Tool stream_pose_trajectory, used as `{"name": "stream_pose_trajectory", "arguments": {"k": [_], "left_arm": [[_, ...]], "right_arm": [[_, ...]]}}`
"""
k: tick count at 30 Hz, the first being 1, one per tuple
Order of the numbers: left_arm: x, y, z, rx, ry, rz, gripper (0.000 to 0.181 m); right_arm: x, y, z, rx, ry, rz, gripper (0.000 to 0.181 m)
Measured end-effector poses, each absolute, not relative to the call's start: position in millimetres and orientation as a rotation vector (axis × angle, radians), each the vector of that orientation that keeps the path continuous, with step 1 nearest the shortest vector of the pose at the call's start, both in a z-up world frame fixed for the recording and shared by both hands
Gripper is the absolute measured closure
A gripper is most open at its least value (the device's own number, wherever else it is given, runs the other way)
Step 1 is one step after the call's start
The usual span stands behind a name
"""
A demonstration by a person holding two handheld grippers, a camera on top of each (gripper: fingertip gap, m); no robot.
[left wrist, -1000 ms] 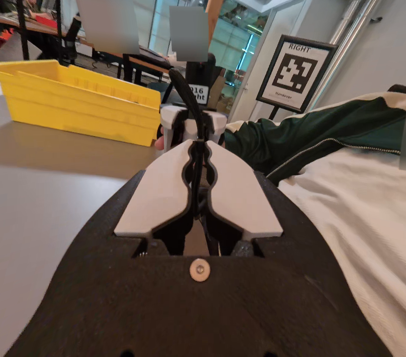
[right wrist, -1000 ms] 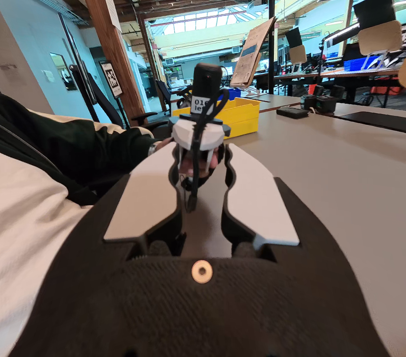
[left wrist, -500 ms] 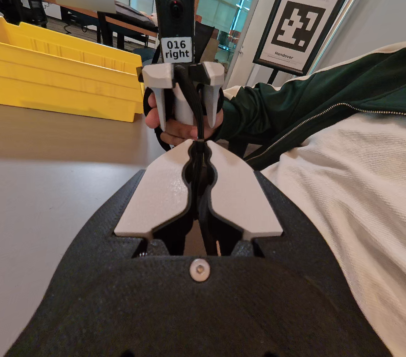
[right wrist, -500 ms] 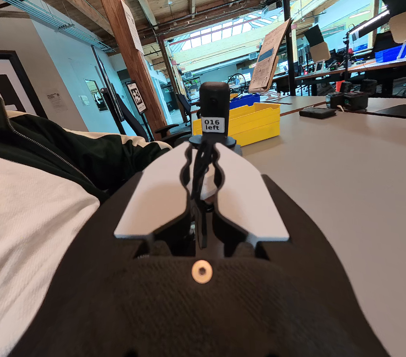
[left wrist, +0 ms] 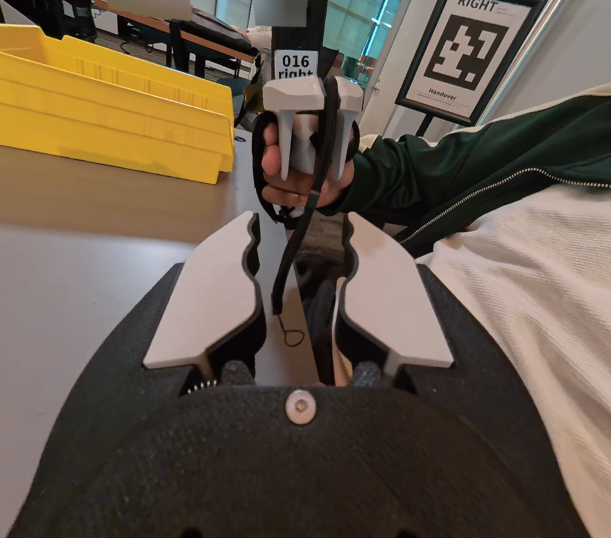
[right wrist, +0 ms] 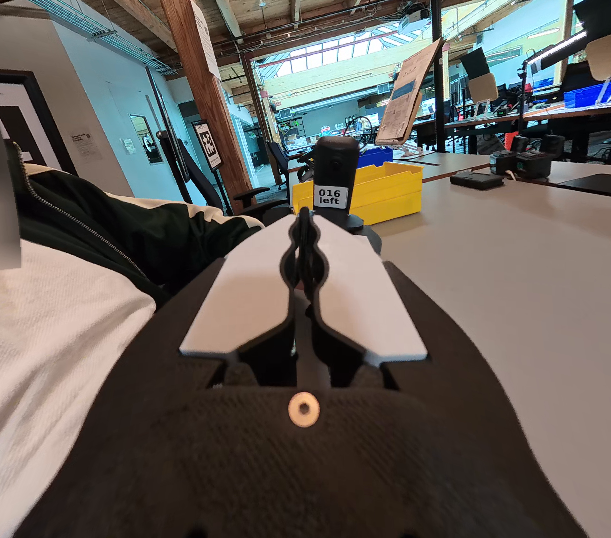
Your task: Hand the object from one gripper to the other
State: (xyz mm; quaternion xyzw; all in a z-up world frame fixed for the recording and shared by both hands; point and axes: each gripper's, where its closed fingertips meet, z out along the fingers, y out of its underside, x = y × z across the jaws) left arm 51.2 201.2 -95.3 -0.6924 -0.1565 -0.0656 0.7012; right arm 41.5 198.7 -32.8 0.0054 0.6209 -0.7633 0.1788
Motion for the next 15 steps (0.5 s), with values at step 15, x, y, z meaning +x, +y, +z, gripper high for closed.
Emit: {"name": "stream_pose_trajectory", "arguments": {"k": [15], "left_arm": [[64,208,-97,-1.612,-0.258,-0.112,0.153]], "right_arm": [[55,190,-45,-0.037,1.830,-2.073,0.177]]}}
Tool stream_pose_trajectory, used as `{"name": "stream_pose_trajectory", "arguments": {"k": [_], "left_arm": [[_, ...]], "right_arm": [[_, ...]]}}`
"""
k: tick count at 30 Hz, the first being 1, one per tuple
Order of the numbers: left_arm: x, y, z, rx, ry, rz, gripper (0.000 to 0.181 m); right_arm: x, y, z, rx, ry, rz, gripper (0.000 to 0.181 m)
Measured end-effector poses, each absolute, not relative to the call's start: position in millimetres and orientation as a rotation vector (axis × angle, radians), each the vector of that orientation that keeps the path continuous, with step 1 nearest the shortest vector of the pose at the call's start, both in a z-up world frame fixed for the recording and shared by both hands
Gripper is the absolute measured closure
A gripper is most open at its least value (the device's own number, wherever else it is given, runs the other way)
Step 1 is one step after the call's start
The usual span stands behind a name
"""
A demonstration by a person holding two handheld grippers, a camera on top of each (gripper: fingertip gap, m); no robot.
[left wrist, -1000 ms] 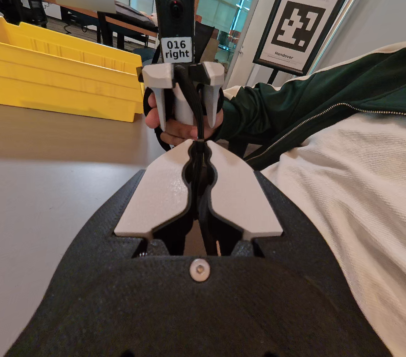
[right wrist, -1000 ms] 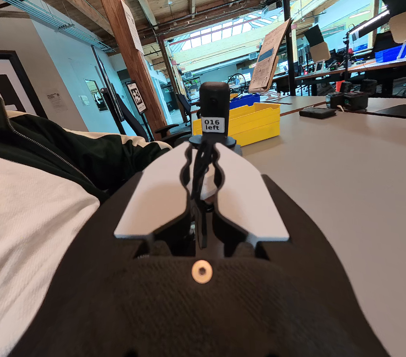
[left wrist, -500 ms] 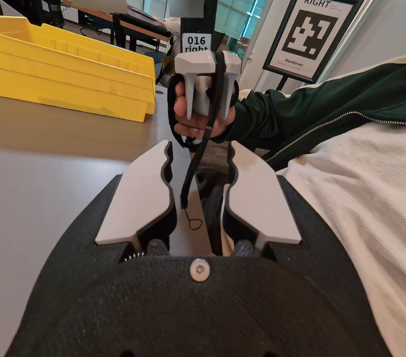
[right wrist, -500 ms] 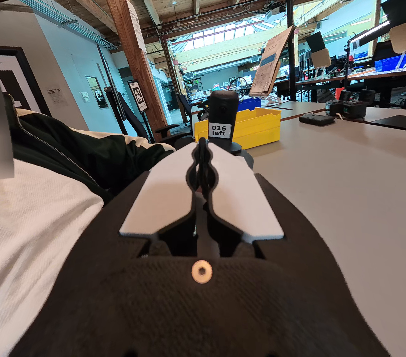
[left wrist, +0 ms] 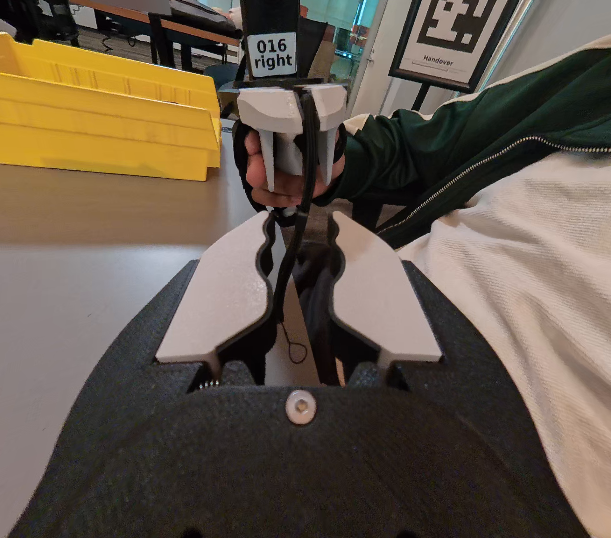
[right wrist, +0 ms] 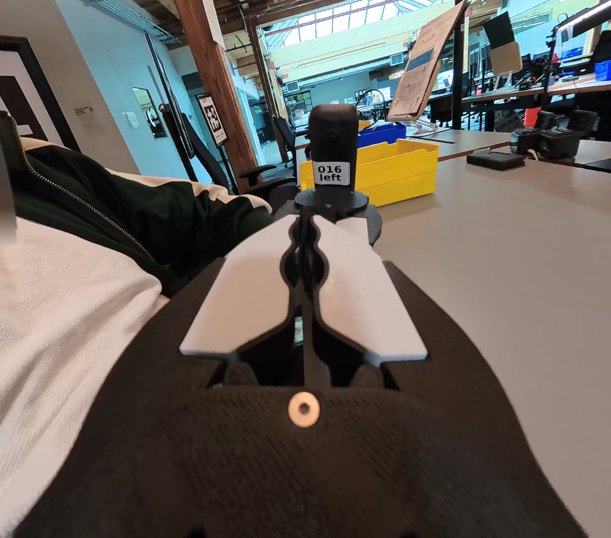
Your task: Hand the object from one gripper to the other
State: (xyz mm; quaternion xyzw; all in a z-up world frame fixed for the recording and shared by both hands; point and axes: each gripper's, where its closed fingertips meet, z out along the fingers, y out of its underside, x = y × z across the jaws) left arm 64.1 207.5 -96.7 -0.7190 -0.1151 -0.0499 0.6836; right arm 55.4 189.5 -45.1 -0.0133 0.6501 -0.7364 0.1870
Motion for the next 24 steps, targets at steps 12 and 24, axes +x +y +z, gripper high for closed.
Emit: {"name": "stream_pose_trajectory", "arguments": {"k": [12,24], "left_arm": [[67,205,-90,-1.629,-0.228,-0.065,0.177],[58,182,-49,-1.481,-0.258,0.013,0.177]], "right_arm": [[28,189,-40,0.051,1.844,-2.326,0.096],[55,163,-112,-0.027,2.114,-1.851,0.140]]}}
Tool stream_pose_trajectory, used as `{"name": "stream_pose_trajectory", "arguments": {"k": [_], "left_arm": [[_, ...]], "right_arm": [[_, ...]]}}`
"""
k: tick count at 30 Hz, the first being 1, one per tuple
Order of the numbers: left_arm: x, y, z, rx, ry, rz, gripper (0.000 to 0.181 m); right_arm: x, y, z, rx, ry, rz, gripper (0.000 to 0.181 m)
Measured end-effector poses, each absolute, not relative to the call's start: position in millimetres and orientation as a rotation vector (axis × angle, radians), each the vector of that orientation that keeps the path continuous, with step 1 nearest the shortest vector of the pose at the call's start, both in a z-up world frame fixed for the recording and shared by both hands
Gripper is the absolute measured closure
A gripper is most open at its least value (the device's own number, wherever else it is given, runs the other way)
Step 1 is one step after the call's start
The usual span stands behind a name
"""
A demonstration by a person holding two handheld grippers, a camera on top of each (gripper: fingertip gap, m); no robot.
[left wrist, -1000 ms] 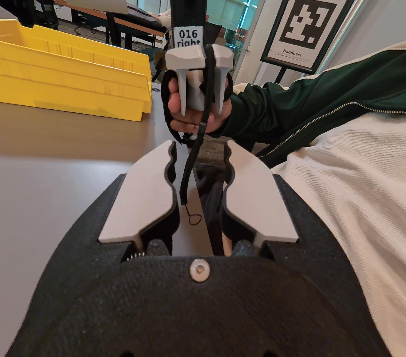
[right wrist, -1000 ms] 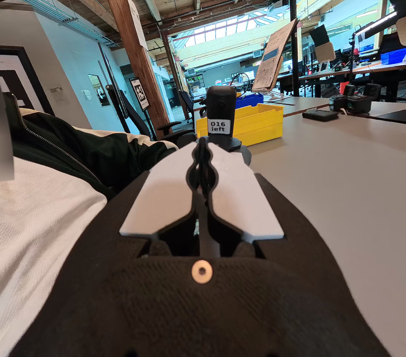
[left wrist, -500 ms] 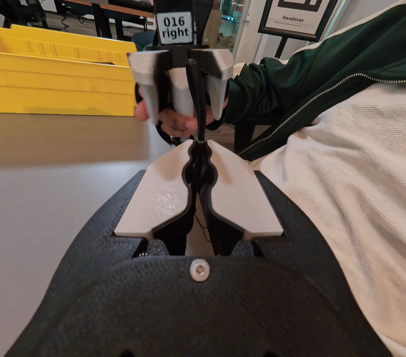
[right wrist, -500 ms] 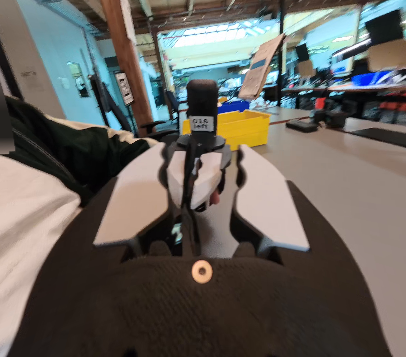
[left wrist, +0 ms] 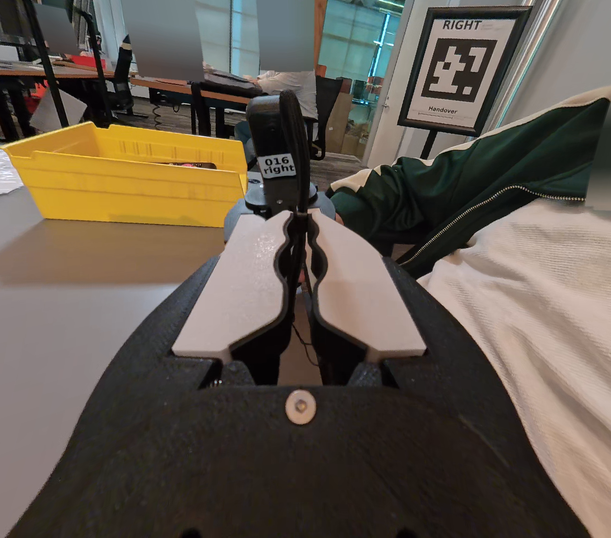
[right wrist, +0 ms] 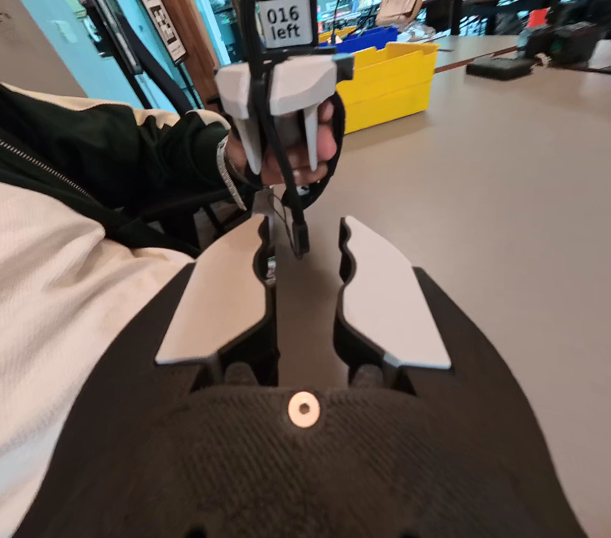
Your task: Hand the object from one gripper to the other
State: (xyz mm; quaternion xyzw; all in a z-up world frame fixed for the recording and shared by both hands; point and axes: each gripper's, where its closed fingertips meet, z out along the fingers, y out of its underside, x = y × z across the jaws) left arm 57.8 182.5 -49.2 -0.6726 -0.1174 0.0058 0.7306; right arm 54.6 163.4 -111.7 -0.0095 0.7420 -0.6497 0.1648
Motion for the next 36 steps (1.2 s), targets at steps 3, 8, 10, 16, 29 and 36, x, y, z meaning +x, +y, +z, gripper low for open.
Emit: {"name": "stream_pose_trajectory", "arguments": {"k": [3,8,10,16,29,36], "left_arm": [[59,184,-49,-1.481,-0.254,0.004,0.177],[61,187,-50,-1.477,-0.256,-0.019,0.177],[61,187,-49,-1.468,-0.255,-0.025,0.177],[62,186,-47,-1.463,-0.252,-0.028,0.177],[59,184,-45,-1.432,-0.263,-0.035,0.176],[31,170,-47,-1.327,-0.440,-0.042,0.116]], "right_arm": [[64,161,-112,-0.070,2.108,-1.830,0.148],[67,162,-110,-0.110,2.111,-1.844,0.156],[68,162,-114,-0.108,2.113,-1.817,0.157],[72,162,-116,-0.114,2.106,-1.784,0.159],[70,163,-112,-0.099,2.084,-1.799,0.174],[61,167,-99,-0.054,2.028,-1.885,0.174]]}}
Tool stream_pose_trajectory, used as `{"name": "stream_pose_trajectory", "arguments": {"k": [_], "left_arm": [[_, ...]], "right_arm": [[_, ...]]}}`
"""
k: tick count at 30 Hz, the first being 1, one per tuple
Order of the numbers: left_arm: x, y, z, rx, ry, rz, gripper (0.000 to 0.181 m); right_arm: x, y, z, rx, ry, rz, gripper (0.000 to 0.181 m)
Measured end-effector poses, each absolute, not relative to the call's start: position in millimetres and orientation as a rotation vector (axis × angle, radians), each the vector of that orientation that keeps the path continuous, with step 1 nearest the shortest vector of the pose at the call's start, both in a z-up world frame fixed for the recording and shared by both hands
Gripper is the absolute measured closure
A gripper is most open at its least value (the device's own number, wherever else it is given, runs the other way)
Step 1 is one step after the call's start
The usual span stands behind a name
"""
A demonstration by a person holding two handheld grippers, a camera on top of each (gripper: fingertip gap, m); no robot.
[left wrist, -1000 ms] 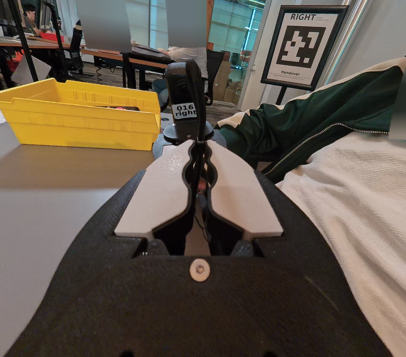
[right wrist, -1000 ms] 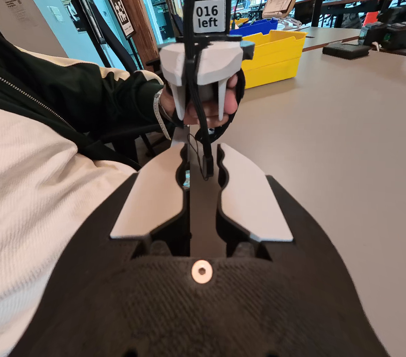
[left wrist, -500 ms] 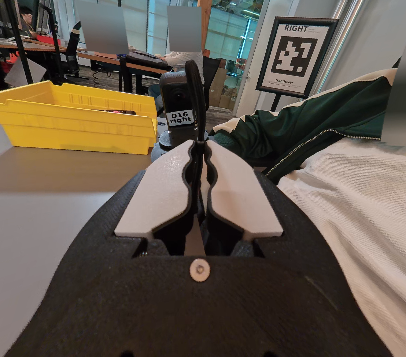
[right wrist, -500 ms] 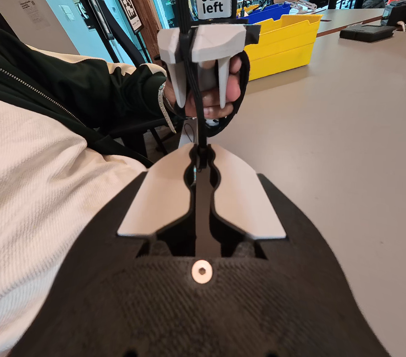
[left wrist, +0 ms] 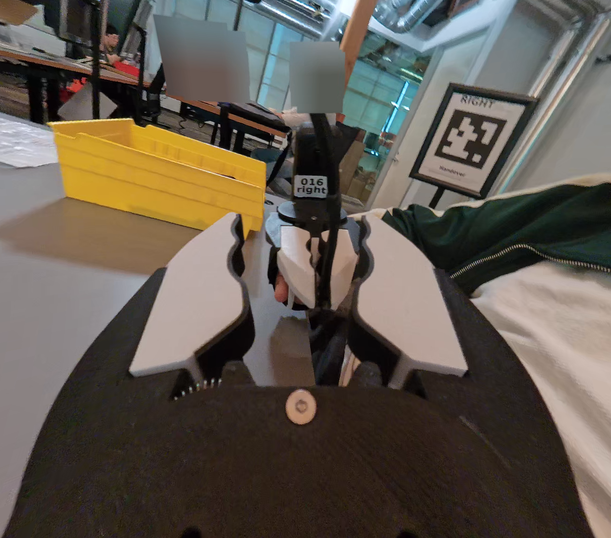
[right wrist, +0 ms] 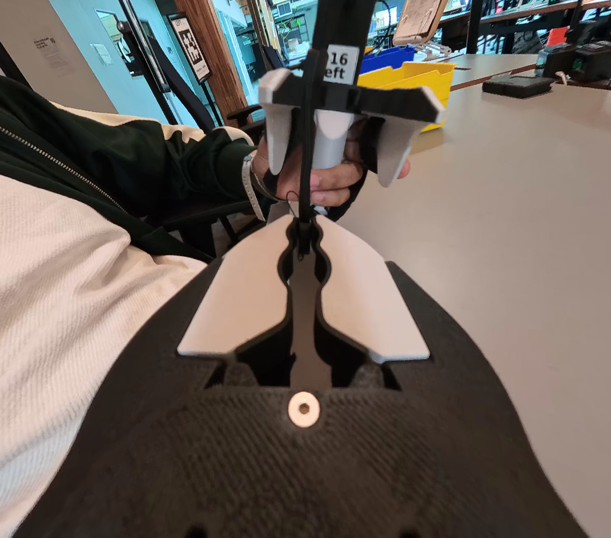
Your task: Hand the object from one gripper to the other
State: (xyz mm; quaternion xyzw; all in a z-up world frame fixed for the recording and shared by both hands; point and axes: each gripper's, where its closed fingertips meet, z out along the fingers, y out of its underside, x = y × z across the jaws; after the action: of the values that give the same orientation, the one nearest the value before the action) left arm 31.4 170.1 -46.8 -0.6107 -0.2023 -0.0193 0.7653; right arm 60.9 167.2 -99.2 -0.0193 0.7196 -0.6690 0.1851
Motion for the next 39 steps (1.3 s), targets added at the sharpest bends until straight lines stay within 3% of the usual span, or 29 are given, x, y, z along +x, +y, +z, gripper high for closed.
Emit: {"name": "stream_pose_trajectory", "arguments": {"k": [4,19,31,35,39], "left_arm": [[15,152,-47,-1.237,-0.528,-0.054,0.106],[7,141,-52,-1.327,-0.520,0.143,0.114],[18,165,-99,-1.804,-0.275,0.481,0.134],[19,175,-109,-1.851,-0.267,0.520,0.147],[17,176,-106,-1.810,-0.298,0.521,0.148]], "right_arm": [[54,170,-93,-0.023,2.000,-1.926,0.174],[49,173,-85,0.001,1.959,-1.970,0.174],[52,183,-70,0.080,1.735,-1.873,0.174],[53,183,-70,0.092,1.707,-1.851,0.174],[62,181,-71,0.048,1.716,-1.819,0.174]]}}
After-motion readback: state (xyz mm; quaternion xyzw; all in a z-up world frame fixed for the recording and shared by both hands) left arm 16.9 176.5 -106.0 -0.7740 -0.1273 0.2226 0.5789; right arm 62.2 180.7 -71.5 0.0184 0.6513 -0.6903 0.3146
